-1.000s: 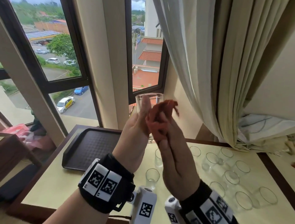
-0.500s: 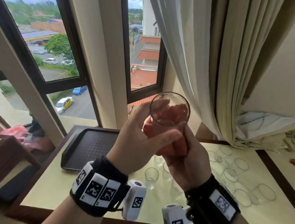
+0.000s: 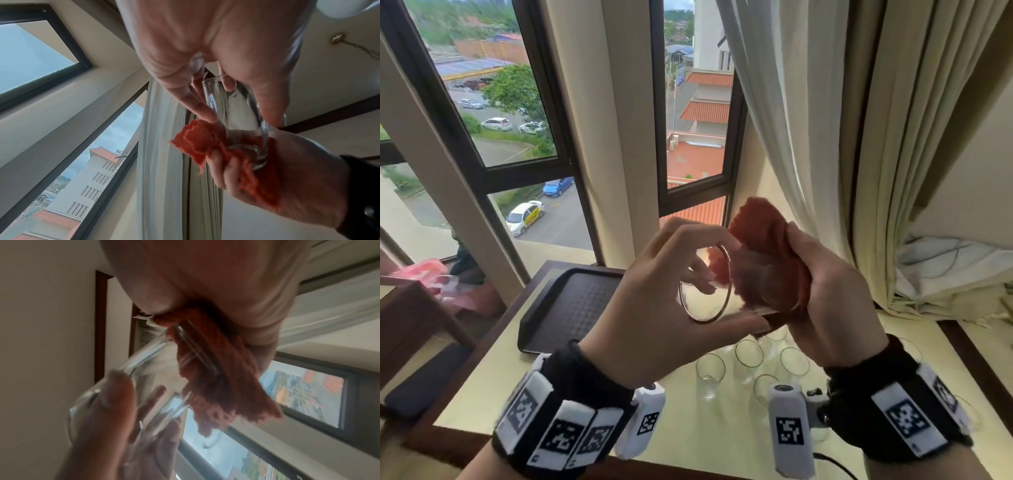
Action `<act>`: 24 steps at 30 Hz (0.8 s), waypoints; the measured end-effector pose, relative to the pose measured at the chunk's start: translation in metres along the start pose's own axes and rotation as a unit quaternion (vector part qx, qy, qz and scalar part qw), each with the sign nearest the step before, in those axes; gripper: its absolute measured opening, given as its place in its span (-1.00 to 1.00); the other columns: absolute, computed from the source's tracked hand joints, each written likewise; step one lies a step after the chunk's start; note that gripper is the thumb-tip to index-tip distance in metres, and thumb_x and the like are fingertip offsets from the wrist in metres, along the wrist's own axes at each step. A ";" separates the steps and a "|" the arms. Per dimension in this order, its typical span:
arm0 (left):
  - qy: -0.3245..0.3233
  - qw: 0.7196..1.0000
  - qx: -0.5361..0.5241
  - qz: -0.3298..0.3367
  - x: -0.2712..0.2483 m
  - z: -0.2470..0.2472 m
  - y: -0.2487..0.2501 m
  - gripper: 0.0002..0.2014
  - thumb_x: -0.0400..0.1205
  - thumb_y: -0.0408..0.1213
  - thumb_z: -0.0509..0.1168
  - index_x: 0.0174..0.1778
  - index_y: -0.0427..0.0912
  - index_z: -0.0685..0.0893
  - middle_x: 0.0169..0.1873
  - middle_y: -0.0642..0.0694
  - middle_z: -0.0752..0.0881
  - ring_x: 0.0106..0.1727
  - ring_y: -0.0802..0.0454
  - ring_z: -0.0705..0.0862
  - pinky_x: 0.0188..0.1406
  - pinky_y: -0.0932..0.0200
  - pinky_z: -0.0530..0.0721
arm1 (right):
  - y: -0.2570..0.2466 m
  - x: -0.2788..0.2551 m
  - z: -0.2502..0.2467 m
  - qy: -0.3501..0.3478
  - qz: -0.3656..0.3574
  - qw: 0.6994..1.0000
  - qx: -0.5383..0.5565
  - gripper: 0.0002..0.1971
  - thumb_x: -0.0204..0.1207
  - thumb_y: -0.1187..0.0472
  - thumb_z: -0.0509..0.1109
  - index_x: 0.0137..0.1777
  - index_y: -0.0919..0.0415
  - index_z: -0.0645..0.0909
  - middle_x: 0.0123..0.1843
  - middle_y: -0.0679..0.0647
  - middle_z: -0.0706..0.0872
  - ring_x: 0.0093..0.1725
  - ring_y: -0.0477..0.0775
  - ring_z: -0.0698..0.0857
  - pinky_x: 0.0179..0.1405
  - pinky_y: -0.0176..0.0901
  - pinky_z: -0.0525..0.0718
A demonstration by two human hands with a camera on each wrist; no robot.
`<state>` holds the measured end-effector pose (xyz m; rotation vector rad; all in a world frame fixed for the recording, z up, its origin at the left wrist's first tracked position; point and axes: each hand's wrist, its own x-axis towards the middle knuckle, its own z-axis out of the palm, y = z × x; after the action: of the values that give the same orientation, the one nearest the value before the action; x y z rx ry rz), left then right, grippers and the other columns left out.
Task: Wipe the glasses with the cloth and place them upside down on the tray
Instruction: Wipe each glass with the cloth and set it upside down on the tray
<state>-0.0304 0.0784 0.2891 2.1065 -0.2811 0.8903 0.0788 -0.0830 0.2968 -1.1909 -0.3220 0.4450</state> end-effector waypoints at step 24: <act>0.153 0.975 -0.097 -0.126 -0.006 0.018 -0.022 -0.31 0.31 0.06 0.78 0.27 0.10 0.59 0.12 -0.06 0.83 -0.13 -0.07 0.87 -0.19 0.05 0.90 | 0.034 -0.015 0.013 0.064 -0.091 0.989 -0.093 -0.54 0.89 -0.11 0.06 0.24 0.00 0.81 0.09 0.11 0.91 0.15 0.23 0.88 0.26 0.42 0.78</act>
<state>-0.0153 0.0779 0.2639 1.7495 0.0576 0.9755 0.0548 -0.0699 0.2694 -1.3517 -0.3632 0.1819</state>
